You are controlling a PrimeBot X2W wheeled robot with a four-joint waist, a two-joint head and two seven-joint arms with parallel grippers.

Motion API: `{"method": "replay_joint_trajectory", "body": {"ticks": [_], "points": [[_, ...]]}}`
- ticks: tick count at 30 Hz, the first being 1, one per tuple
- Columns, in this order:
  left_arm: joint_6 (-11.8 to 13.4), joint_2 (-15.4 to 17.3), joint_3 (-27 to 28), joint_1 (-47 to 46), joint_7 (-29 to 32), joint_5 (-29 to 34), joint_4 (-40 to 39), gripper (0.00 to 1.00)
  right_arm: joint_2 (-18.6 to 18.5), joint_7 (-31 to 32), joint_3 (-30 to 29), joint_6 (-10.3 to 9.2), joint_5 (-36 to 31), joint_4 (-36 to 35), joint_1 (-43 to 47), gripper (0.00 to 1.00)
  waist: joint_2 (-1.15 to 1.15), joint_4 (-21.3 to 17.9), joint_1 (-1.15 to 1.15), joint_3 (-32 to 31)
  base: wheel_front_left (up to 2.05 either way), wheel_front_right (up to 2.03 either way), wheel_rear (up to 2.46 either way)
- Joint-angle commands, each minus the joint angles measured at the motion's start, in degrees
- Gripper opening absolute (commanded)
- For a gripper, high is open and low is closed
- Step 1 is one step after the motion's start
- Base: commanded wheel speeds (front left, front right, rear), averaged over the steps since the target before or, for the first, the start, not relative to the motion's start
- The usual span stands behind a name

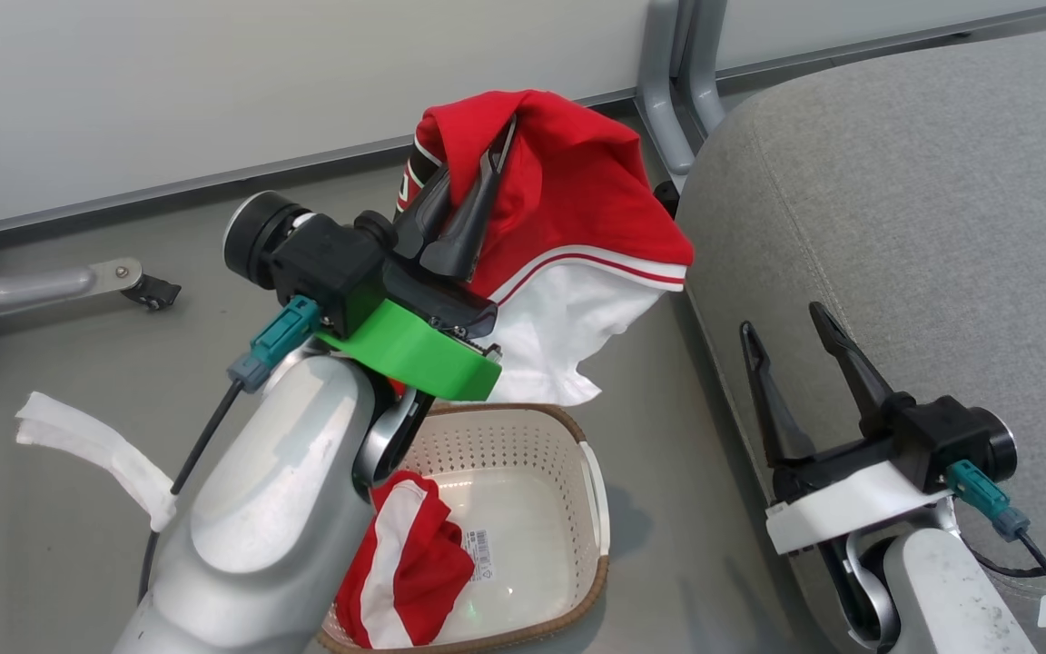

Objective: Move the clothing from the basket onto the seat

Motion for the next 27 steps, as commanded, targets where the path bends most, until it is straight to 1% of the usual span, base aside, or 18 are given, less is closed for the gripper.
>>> {"method": "replay_joint_trajectory", "body": {"ticks": [1, 10, 20, 27], "points": [[-0.2, 0.2, 0.2, 0.6, -0.2, -0.3, -0.3, 0.00, -0.2, -0.1, 0.6, -0.02, -0.7, -0.5, -0.3, 1.00, 0.00, 0.0, 0.00, 0.0, 0.00, 0.00, 0.00], [-0.2, -0.3, -0.6, 0.9, -0.2, -0.3, -0.3, 0.00, -0.5, -0.1, 5.7, -0.02, -4.2, -2.2, -6.3, 1.00, 0.00, 0.5, 0.00, 0.6, 0.00, 0.00, 0.00], [-0.2, -1.3, -3.7, 0.8, -0.2, -0.3, -0.6, 0.00, -5.4, -0.1, 11.7, -0.03, -3.2, 0.4, -14.1, 1.00, 0.00, 2.7, 0.00, 1.4, 0.00, 0.00, 0.00], [-0.2, -1.9, -6.3, 1.0, -0.2, -0.5, -1.4, 0.00, -8.4, -0.1, 16.0, -0.03, -0.2, 3.8, -17.6, 1.00, 0.00, 4.3, 0.00, 1.8, 0.00, 0.00, 0.00]]}}
